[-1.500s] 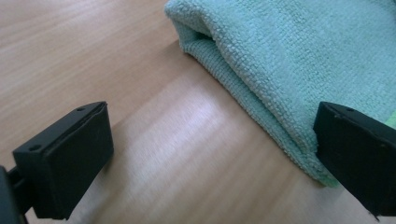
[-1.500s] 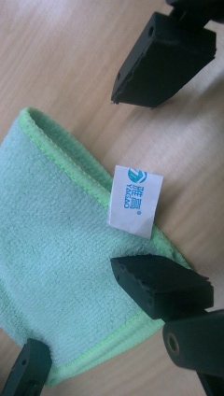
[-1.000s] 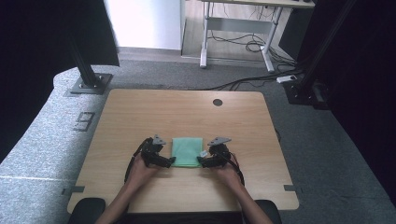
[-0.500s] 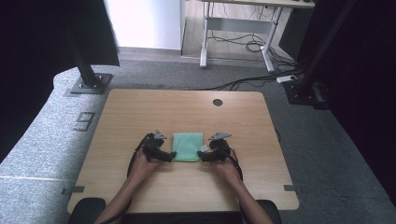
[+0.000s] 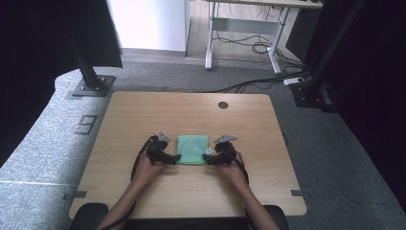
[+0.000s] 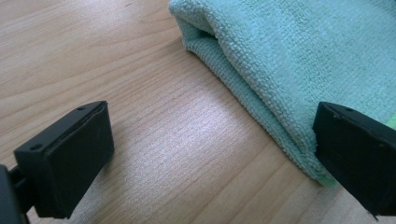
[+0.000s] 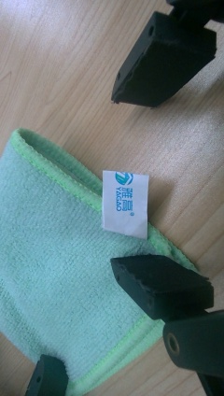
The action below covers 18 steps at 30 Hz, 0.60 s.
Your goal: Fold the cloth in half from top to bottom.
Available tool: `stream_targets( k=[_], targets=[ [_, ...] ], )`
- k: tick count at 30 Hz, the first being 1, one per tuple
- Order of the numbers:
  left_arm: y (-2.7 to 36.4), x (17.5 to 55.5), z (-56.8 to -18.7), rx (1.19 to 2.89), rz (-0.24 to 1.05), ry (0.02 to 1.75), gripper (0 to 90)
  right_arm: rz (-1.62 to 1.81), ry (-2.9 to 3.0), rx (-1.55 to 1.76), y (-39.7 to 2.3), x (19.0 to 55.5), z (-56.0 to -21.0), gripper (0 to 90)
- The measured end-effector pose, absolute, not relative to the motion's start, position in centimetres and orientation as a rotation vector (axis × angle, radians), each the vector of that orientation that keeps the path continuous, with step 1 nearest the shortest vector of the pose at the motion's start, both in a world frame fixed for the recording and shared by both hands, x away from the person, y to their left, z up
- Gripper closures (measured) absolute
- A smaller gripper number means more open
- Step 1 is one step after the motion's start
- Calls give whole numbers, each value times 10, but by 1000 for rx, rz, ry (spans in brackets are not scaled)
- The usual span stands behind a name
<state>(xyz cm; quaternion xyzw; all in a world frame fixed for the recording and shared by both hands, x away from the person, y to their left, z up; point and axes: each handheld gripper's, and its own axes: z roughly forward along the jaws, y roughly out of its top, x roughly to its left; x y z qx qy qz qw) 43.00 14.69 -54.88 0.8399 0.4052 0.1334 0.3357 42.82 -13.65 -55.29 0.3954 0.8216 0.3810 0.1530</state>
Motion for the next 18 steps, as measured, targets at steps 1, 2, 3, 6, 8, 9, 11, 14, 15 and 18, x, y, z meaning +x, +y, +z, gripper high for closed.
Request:
stream_targets(
  k=[1, 2, 3, 6, 8, 9, 11, 14, 15, 18],
  targets=[
    [147, 430, -549, 2188, 347, 1059, 0, 1096, 2360, 1135, -137, 429, -553, 161],
    [147, 430, -549, 2188, 343, 1056, 0, 1096, 2360, 1135, -137, 429, -553, 161],
    [148, 430, -549, 2186, 340, 1054, 0, 1098, 2360, 1138, -137, 429, -553, 158],
    [149, 430, -548, 2184, 330, 1048, 0, 1111, 2366, 1143, -138, 430, -552, 155],
    [150, 430, -547, 2177, 326, 1043, 0, 1120, 2371, 1142, -139, 430, -552, 153],
    [151, 430, -547, 2171, 324, 1042, 0, 1121, 2373, 1140, -139, 430, -551, 150],
    [152, 429, -546, 2161, 320, 1045, 0, 1121, 2372, 1135, -140, 429, -549, 144],
    [151, 428, -543, 2162, 333, 1034, 0, 1123, 2383, 1125, -141, 427, -546, 139],
    [150, 426, -541, 2166, 343, 1029, 0, 1124, 2387, 1126, -142, 427, -545, 137],
    [151, 423, -535, 2162, 349, 1011, 0, 1126, 2397, 1129, -144, 426, -542, 132]
  ],
)
